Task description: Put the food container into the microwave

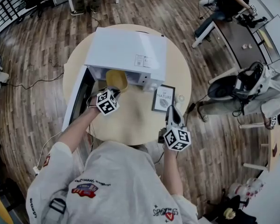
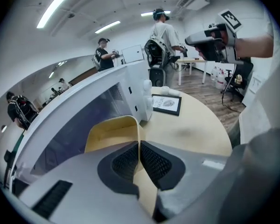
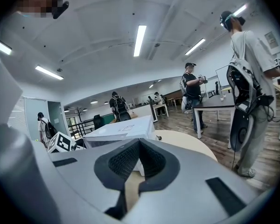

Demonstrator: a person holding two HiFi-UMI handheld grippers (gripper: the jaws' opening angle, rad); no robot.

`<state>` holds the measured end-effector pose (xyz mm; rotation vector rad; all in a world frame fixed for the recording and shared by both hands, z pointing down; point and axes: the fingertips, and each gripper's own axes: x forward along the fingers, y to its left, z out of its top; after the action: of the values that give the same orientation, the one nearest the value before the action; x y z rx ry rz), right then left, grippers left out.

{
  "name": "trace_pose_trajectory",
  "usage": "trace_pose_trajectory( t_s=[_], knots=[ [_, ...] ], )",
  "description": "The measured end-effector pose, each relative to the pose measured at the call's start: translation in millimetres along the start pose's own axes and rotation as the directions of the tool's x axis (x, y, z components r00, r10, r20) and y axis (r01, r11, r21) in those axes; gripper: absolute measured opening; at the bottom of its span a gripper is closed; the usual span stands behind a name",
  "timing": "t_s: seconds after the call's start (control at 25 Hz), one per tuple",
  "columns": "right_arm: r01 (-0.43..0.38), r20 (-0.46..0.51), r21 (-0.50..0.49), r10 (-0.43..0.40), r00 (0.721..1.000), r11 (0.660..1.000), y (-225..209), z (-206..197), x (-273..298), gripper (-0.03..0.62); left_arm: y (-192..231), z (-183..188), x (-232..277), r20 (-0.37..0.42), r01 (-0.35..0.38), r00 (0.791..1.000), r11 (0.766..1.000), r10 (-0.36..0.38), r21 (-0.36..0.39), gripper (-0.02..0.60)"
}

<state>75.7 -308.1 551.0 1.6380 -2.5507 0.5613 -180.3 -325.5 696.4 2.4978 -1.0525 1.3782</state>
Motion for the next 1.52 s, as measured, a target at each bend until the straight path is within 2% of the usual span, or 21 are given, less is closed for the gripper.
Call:
trace_pose_trajectory(
  t_s=[0.48, 0.92, 1.28, 1.52],
  knots=[
    [0.112, 0.003, 0.022, -0.112, 0.994, 0.993, -28.7, -6.1, -23.8, -0.008, 26.3, -10.5, 37.2, -0.088, 0.001, 0.996, 0.985, 0.014, 0.173, 0.014],
    [0.152, -0.014, 0.024, -0.151, 0.988, 0.988, -34.0, -11.2, -32.0, -0.008, 63.4, -9.0, 61.8, -0.105, -0.048, 0.992, 0.970, 0.075, 0.239, 0.015],
    [0.160, -0.023, 0.023, -0.160, 0.987, 0.987, -35.6, -12.6, -29.0, -0.008, 81.5, -2.0, 75.4, -0.112, -0.096, 0.984, 0.947, 0.136, 0.306, 0.015],
    [0.152, -0.034, 0.012, -0.151, 0.988, 0.988, -33.6, -14.2, -26.9, -0.008, 86.6, -0.4, 83.0, -0.122, -0.128, 0.977, 0.937, 0.175, 0.324, 0.015]
  ],
)
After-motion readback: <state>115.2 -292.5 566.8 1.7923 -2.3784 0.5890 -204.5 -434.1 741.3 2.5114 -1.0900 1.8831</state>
